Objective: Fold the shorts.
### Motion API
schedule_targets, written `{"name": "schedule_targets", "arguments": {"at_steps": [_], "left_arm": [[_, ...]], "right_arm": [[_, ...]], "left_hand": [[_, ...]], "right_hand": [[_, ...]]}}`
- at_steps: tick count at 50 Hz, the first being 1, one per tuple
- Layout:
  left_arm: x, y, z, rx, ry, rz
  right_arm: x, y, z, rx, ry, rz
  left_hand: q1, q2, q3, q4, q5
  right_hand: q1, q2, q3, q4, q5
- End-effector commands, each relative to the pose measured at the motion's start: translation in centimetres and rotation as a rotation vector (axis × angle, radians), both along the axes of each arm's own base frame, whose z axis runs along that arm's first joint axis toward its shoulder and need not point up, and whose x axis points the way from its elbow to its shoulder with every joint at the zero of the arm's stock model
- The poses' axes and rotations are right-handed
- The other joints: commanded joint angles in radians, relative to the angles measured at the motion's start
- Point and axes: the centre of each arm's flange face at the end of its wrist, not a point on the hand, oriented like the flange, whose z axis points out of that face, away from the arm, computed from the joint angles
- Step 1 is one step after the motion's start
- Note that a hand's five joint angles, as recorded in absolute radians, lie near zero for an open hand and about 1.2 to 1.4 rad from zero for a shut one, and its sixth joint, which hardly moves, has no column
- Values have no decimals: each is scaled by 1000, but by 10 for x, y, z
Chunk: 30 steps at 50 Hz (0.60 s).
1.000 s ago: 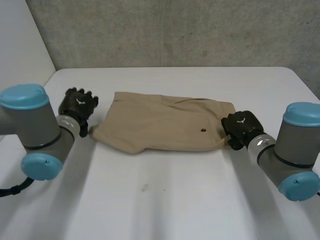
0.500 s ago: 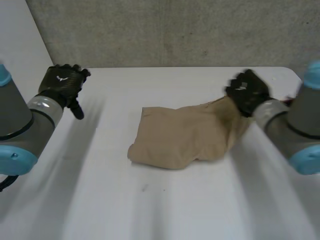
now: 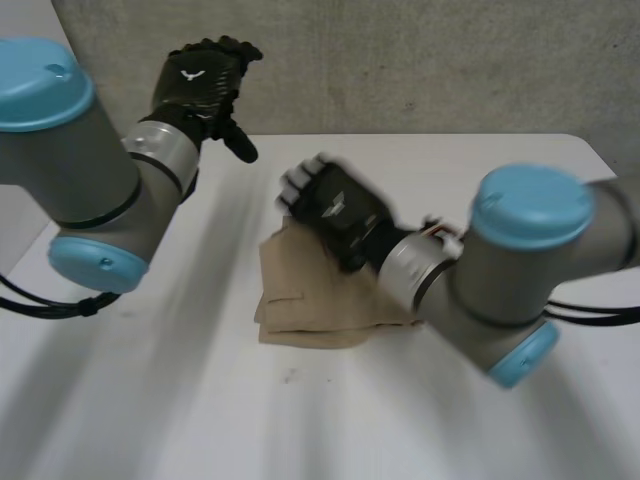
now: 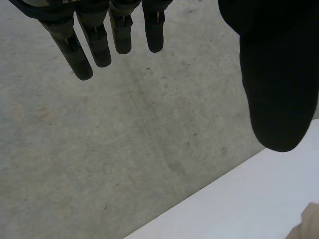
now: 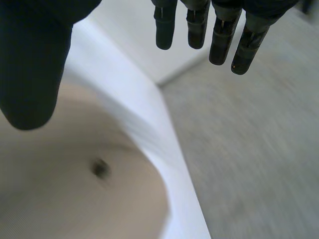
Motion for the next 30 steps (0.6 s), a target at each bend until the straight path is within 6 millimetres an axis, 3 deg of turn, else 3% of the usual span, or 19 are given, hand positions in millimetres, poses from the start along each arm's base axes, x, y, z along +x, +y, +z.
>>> {"name": "schedule_targets", "arguments": {"at_steps": [1, 6, 8, 19, 23, 30], "left_arm": [[-26, 13, -20, 44, -25, -47], [-47, 29, -49, 111, -69, -103], [-52, 33, -69, 169, -106, -106], [-45, 35, -147, 418, -302, -4], [-41, 37, -161, 474, -347, 0], [-38, 38, -162, 469, -416, -8]], "right_arm": [[-37, -46, 30, 311, -294, -250], [-45, -65, 12, 441, -275, -309], [-45, -68, 5, 474, -262, -321], [-44, -77, -71, 710, -83, -398], [-45, -78, -89, 728, -36, -409], [-46, -79, -84, 657, 10, -402]], "left_hand": [[-41, -17, -39, -25, -26], [-35, -11, -33, -19, -20], [-32, -8, -30, -16, -17], [-38, -14, -36, -22, -23], [-38, -14, -36, -22, -23], [-44, -20, -42, -28, -29]], "right_hand": [[-31, -47, -39, -63, -73], [-31, -47, -39, -63, -73], [-31, -47, -39, -63, -73], [-31, -47, -39, -63, -73], [-31, -47, -39, -63, -73], [-31, -47, -39, -63, -73]]}}
